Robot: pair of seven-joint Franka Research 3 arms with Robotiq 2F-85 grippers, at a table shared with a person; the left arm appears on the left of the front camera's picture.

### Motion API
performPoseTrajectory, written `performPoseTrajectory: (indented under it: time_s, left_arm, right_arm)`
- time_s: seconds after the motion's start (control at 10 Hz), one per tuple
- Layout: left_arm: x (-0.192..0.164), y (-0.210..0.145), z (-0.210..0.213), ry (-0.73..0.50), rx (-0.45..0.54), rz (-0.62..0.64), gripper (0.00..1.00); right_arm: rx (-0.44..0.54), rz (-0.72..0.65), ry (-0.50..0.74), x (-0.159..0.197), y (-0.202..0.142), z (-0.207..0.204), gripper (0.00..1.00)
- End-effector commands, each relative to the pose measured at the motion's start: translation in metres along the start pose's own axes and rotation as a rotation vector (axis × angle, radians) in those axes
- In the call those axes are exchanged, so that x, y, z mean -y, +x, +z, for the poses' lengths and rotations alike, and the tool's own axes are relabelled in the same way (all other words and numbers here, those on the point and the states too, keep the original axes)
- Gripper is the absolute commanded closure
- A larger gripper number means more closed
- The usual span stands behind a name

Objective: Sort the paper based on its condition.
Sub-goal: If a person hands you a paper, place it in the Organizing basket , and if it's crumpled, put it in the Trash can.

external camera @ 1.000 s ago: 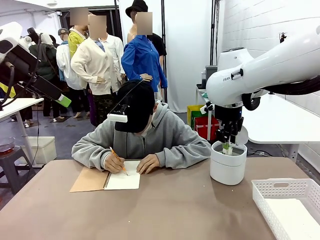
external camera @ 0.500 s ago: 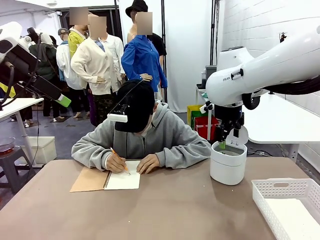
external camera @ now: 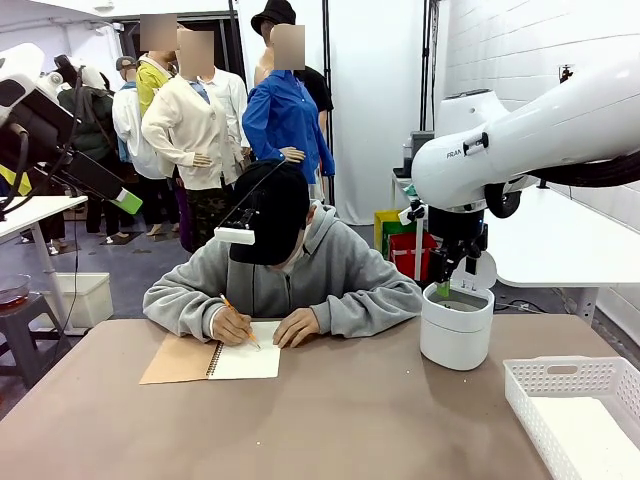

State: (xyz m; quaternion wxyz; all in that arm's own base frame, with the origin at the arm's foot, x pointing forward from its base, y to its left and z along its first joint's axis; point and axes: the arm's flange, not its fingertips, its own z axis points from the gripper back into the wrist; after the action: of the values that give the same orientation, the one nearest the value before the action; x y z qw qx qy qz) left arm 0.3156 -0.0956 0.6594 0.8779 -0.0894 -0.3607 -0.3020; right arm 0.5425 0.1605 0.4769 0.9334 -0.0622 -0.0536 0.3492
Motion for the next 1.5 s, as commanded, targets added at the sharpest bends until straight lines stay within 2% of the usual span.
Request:
performPoseTrajectory:
  time_s: [0.0,0.3,0.5,0.8,1.2,1.4]
  left_arm:
    - [0.0,0.0,0.0,-0.015,0.005,0.018,0.0]
    - [0.0,0.0,0.0,-0.015,0.005,0.018,0.0]
    - [0.0,0.0,0.0,-0.015,0.005,0.018,0.0]
    - [0.0,0.0,0.0,-0.015,0.005,0.018,0.0]
    - [0.0,0.0,0.0,-0.015,0.005,0.018,0.0]
    - [0.0,0.0,0.0,-0.015,0.005,0.018,0.0]
  right_arm:
    - [-0.007,0.001,-0.016,0.002,0.002,-0.002,0.0]
    - [-0.001,0.0,0.0,0.0,0.0,-0.001,0.0]
    - [0.044,0.091,0.035,-0.012,-0.009,0.019,0.0]
    - [0.197,0.199,0.147,-0.025,-0.018,0.061,0.0]
    - [0.39,0.275,0.263,-0.028,0.004,0.112,0.0]
    - [0.462,0.287,0.279,-0.033,0.02,0.135,0.0]
